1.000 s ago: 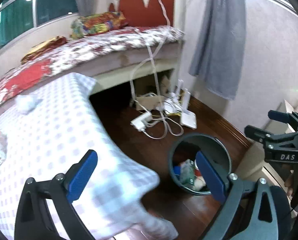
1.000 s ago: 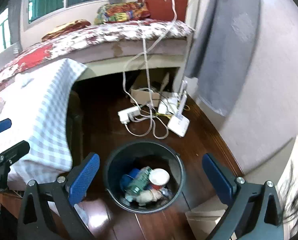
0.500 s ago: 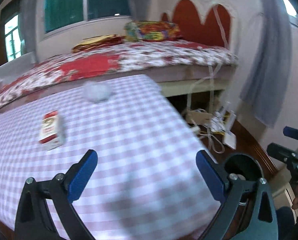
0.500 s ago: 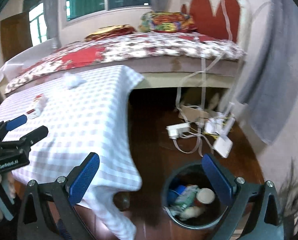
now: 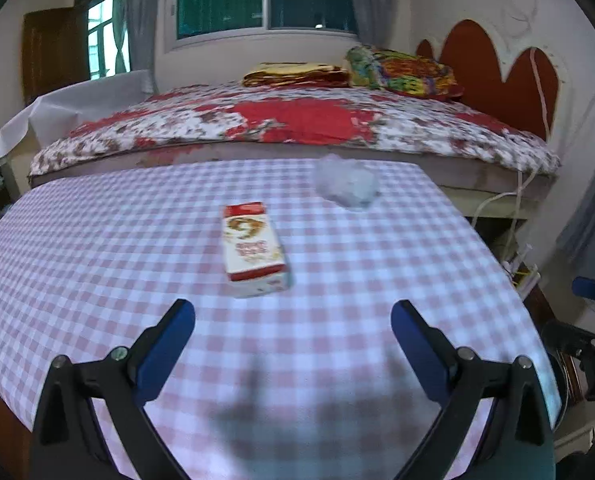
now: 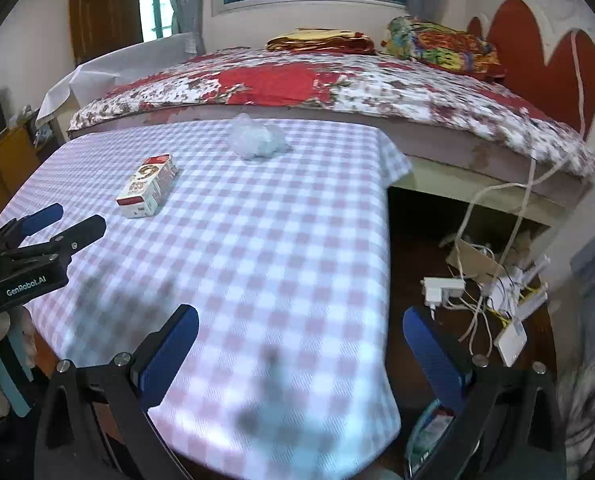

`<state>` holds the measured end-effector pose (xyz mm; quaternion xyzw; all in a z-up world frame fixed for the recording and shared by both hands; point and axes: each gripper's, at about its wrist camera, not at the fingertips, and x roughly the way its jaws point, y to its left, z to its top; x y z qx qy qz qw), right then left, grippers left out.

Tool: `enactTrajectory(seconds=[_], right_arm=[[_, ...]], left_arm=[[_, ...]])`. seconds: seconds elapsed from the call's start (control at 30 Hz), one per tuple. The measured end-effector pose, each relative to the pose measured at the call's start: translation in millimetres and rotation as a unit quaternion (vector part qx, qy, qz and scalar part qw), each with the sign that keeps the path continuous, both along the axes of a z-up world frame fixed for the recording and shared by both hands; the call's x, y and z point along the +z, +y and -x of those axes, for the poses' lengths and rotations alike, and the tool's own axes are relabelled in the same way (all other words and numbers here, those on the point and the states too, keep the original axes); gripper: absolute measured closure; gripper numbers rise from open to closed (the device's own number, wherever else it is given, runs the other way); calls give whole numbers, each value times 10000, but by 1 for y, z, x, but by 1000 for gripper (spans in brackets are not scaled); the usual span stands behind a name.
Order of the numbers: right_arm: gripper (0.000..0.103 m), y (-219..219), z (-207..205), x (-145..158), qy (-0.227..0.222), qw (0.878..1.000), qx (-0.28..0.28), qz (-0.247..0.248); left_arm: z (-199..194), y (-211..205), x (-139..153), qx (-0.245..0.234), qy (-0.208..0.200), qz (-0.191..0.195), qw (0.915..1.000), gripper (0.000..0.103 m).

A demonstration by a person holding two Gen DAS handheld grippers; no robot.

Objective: Collect trash
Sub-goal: 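Grasp the red-and-white milk box with the left gripper while the right gripper grasps the plastic bag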

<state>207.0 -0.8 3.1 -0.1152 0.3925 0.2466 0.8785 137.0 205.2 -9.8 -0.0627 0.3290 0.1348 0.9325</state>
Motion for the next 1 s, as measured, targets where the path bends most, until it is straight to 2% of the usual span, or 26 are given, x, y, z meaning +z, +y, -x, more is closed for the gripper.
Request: enactTrajectory(seconds=[0.17,0.37,0.47,0.57,0.93,1.0], right_arm=[[0,28,-30,-4,-3,9998,172,24],[0,61,-74,-13,42,9993,350,84],[0,76,-100,-18,117,9992,395,-4],[0,100,-124,-25,187,9986,489,-38],[0,189,-187,-45,291,9971,694,106],[6,201,-195,-51,269,9973,643,227]], left_arm=[[-25,17,-11,111,112,50,9999,4],[-60,31,-30,139,453,108,9988,12],[-77,40,-39,98,585,207,9980,22],[-92,50,-47,-63,751,352,9965,46],[-132,87,-42,-87,608,163,9980,47],[-138,91,-43,-101,634,128,9979,47]])
